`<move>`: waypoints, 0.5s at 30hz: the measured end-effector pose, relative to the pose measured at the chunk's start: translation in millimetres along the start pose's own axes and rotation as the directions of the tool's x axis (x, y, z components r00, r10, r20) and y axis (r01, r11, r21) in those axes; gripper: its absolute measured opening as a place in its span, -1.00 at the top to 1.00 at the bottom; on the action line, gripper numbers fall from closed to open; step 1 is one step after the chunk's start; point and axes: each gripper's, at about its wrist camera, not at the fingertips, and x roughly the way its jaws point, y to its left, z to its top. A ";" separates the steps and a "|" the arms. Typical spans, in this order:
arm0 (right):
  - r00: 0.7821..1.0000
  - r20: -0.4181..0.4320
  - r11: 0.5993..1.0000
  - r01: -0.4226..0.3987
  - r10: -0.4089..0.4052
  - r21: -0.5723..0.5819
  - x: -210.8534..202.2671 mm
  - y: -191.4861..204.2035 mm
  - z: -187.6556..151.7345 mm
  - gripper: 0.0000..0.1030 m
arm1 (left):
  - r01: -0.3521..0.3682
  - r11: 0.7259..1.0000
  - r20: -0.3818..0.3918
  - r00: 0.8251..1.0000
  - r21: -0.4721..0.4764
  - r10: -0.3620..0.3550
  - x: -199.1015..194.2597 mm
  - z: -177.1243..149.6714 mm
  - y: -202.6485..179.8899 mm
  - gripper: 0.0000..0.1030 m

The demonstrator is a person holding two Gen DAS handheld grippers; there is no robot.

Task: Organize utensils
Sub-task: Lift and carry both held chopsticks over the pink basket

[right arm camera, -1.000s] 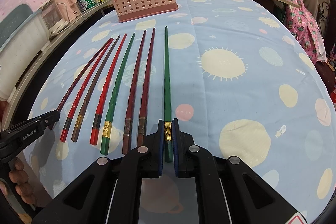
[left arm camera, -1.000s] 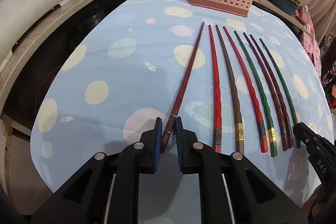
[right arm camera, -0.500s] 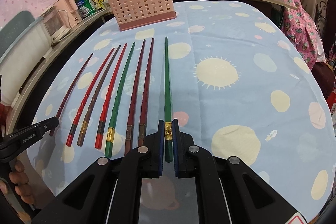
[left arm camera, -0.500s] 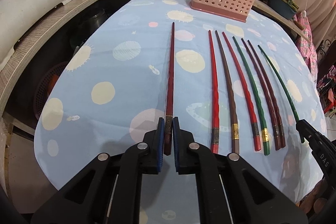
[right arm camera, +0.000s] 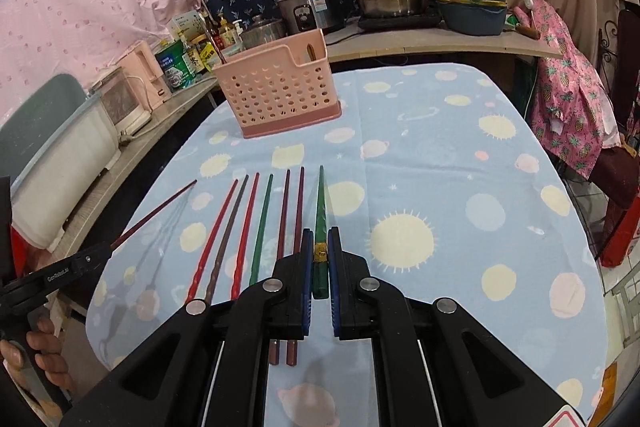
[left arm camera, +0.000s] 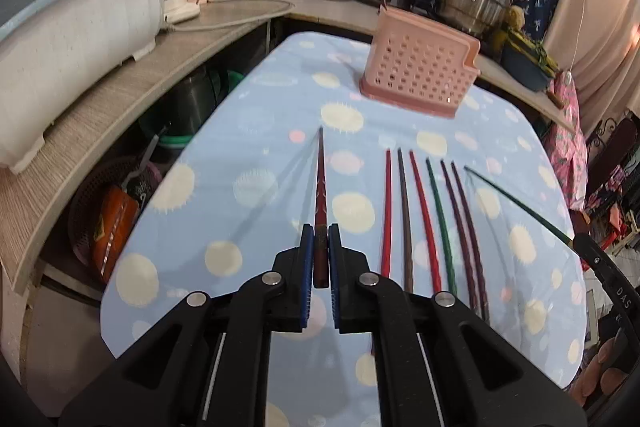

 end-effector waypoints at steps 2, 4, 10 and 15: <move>1.000 0.025 1.000 -0.004 0.004 0.003 -3.3 -2.0 13.6 0.87 | -0.001 1.000 0.024 1.000 -0.003 0.001 -5.1 14.0 -0.3 0.86; 0.999 0.045 1.000 -0.012 0.012 0.009 -6.2 -4.0 25.8 0.87 | 0.004 1.000 0.045 0.999 -0.010 -0.004 -10.1 27.7 0.2 0.86; 0.994 0.101 0.999 -0.038 0.036 0.018 -11.2 -7.9 68.9 0.87 | 0.021 0.999 0.102 0.995 -0.027 -0.018 -23.1 73.9 -0.8 0.87; 0.991 0.124 0.999 -0.052 0.050 0.016 -8.9 -6.5 104.7 0.87 | 0.036 0.999 0.140 0.990 -0.027 -0.032 -29.5 114.8 -3.8 0.87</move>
